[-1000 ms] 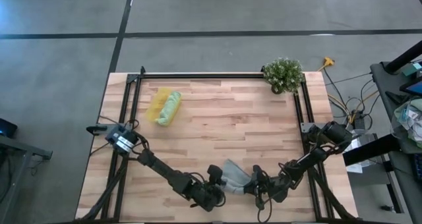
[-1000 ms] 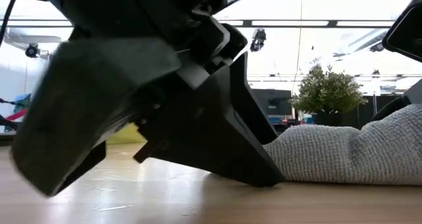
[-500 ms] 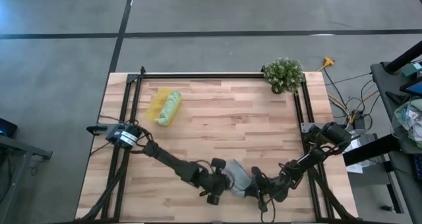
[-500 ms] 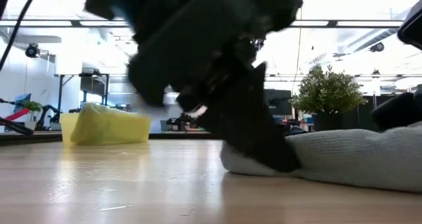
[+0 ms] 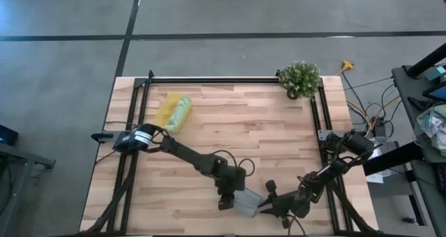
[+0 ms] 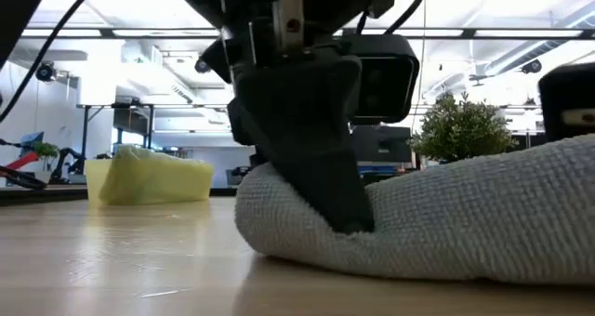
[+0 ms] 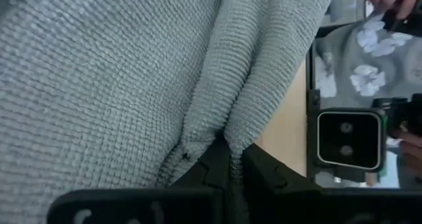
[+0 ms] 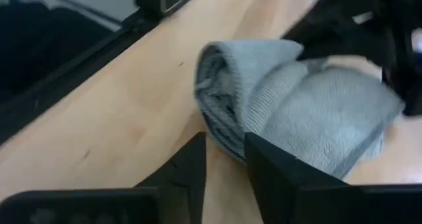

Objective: Roll microfiber towels into tight, uniform cylinder then place into a basket
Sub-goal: Roll the gray towel

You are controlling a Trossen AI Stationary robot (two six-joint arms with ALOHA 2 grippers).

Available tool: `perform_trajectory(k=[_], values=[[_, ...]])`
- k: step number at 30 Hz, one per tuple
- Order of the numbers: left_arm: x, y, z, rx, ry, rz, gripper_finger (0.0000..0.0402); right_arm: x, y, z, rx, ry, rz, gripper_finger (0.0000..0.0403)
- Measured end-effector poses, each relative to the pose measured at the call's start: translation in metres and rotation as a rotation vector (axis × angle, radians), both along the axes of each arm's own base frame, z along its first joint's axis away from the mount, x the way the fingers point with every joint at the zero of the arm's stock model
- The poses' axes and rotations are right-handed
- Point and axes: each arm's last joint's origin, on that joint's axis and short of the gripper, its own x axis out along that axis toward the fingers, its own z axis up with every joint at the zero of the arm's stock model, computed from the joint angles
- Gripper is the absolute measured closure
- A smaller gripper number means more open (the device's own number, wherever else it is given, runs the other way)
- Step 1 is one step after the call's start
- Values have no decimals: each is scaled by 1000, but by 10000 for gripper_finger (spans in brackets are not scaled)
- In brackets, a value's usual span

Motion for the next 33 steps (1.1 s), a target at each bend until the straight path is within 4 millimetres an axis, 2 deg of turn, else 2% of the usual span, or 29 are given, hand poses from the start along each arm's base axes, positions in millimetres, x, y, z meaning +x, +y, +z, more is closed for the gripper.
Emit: perform_trajectory(k=[5, 8, 15, 19, 24, 29, 33], values=[[4, 11, -1, -67, 27, 33, 398, -8, 9, 3, -153, -72, 73, 271], [6, 12, -5, -103, 63, 50, 398, -12, 19, 8, -304, -140, 102, 254], [10, 11, -26, -189, 157, 73, 398, -19, 59, 31, -946, -270, 159, 234], [13, 13, -34, -245, 179, 76, 398, -15, 74, 46, -1212, -210, 206, 231], [14, 18, -34, -272, 188, 71, 398, -8, 82, 54, -1427, -80, 301, 230], [15, 20, -33, -275, 186, 73, 398, 5, 85, 49, -1592, 15, 378, 230], [15, 20, -33, -275, 184, 72, 398, 17, 90, 38, -1658, 50, 460, 231]])
